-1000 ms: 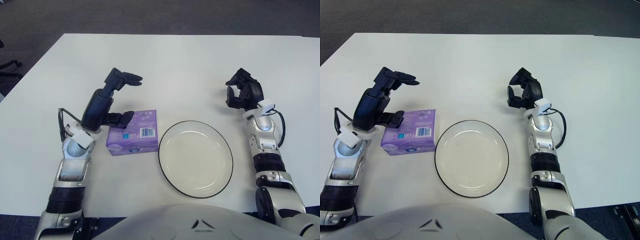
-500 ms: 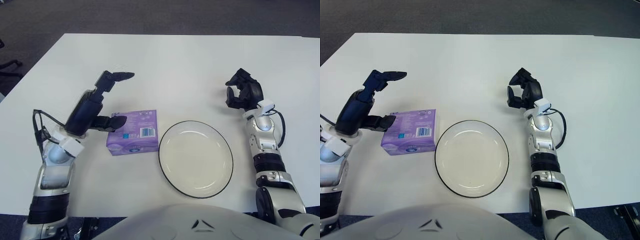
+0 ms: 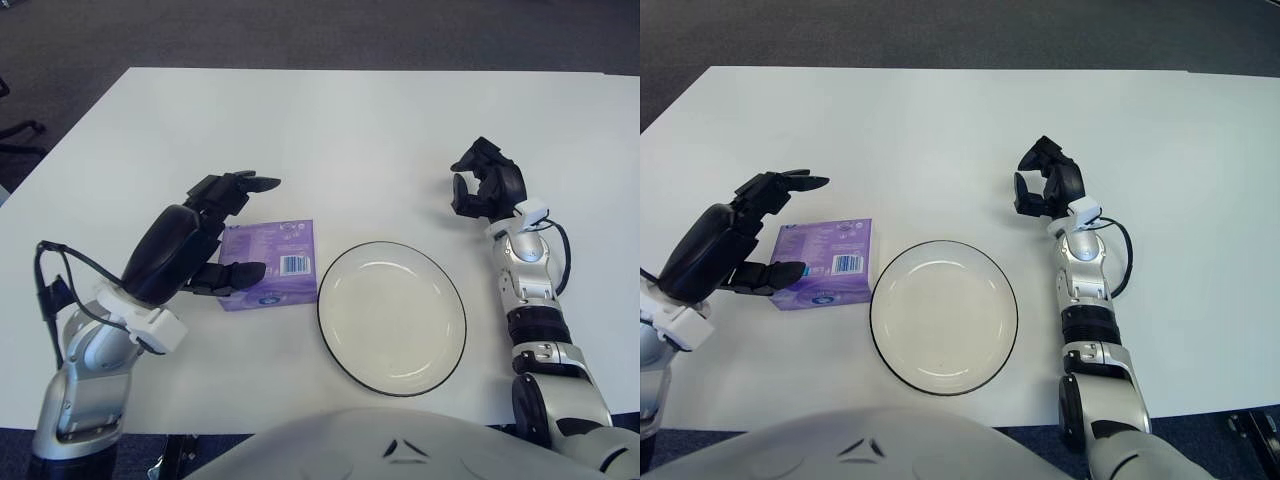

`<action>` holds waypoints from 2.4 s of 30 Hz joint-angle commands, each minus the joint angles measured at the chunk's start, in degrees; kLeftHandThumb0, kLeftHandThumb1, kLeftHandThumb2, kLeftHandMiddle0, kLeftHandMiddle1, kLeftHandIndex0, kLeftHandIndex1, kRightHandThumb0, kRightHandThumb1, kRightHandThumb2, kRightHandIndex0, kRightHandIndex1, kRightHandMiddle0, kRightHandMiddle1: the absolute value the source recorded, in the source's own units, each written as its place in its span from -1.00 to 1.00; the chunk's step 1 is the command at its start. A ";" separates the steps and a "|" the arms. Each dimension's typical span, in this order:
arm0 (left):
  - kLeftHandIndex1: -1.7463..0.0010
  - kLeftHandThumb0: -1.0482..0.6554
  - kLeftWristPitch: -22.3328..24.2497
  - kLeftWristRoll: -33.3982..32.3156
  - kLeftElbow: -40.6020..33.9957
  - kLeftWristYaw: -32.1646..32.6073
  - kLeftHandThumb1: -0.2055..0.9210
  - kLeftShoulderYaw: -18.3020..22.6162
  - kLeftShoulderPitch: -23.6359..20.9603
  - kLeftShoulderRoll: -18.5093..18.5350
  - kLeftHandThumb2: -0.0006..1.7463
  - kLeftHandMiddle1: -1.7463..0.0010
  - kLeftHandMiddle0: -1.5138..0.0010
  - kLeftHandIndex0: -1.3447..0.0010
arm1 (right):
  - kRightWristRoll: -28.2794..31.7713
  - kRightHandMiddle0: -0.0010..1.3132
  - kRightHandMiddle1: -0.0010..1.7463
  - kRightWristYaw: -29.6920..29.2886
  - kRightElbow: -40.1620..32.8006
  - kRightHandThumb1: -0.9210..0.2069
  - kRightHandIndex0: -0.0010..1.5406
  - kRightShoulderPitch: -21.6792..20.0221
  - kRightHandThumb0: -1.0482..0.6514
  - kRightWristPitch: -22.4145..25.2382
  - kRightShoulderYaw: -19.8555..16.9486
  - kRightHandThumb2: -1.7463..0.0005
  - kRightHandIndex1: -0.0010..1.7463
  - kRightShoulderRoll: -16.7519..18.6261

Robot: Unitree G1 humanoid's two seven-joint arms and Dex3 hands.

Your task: Put the tissue paper into the plate.

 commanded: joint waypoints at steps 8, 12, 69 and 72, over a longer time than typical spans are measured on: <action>0.77 -1.00 5.84 5.09 -4.87 -6.59 1.00 1.54 0.37 6.61 0.11 0.93 0.99 1.00 | -0.19 -0.18 1.00 -0.17 5.90 -0.11 0.67 9.78 -0.29 -1.35 0.64 -0.36 1.00 3.67; 0.88 -1.00 6.63 6.20 -5.13 -7.85 1.00 0.96 -0.18 7.86 0.08 0.98 1.00 1.00 | -0.21 -0.18 1.00 -0.32 5.95 -0.11 0.67 9.65 -0.29 -1.22 0.61 -0.37 1.00 3.67; 1.00 -1.00 22.62 19.23 -8.99 -21.35 1.00 -18.50 -10.50 3.85 0.04 1.00 1.00 1.00 | 0.50 -0.16 1.00 -0.03 4.71 -0.07 0.69 10.07 -0.30 -0.69 0.44 -0.40 1.00 3.89; 1.00 -1.00 23.22 19.53 -8.75 -21.56 1.00 -19.26 -10.24 3.61 0.05 1.00 1.00 1.00 | 0.55 -0.16 1.00 0.02 4.72 -0.07 0.69 10.05 -0.30 -0.70 0.42 -0.40 1.00 3.90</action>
